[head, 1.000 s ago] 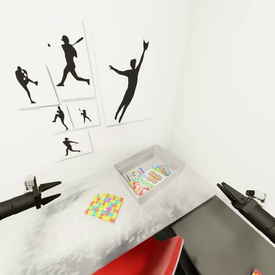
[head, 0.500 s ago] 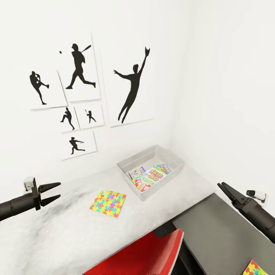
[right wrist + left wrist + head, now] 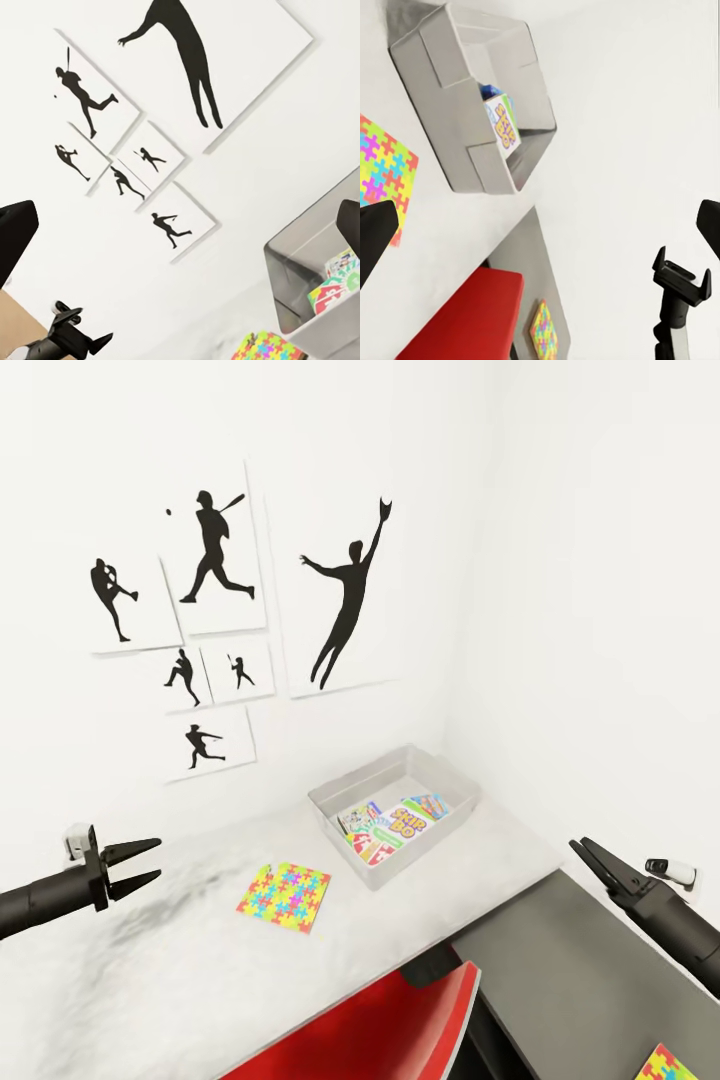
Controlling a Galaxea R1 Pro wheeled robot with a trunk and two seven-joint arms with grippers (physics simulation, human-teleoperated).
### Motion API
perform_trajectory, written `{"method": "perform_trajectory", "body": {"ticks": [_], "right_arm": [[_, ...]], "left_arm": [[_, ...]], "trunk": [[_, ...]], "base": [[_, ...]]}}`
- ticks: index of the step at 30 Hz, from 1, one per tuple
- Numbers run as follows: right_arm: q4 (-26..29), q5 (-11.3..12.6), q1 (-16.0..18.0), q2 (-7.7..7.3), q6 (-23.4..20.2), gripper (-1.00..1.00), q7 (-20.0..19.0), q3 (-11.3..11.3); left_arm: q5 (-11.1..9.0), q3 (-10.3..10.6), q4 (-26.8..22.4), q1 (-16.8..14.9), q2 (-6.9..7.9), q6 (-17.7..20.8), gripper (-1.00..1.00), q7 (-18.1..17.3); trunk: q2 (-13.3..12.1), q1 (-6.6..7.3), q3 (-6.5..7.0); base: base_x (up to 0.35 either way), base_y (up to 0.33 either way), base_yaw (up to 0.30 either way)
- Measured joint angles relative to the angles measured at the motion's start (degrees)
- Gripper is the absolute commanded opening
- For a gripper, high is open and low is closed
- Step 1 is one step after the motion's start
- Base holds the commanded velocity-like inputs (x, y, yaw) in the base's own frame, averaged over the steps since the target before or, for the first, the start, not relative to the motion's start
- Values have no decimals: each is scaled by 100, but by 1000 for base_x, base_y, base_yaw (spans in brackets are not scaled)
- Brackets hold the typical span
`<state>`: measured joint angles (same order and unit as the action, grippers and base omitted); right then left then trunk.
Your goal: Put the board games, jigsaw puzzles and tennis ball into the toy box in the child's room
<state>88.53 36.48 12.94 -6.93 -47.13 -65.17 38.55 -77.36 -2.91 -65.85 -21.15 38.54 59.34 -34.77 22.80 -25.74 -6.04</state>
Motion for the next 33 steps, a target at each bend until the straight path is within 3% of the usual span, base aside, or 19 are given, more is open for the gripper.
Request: {"method": "perform_trajectory", "body": {"ticks": [13,33], "right_arm": [[-2,-10,-2,21,1,100,0,0],[-3,-10,0,20,4,100,10,0]], "left_arm": [[-5,21,-43,-6,1,42,100,-1],[-3,21,-45,-6,-5,41,100,0]], "trunk": [[0,-2,34],[-1,0,34]], "base": [[-120,0,3],[-8,0,0]]}}
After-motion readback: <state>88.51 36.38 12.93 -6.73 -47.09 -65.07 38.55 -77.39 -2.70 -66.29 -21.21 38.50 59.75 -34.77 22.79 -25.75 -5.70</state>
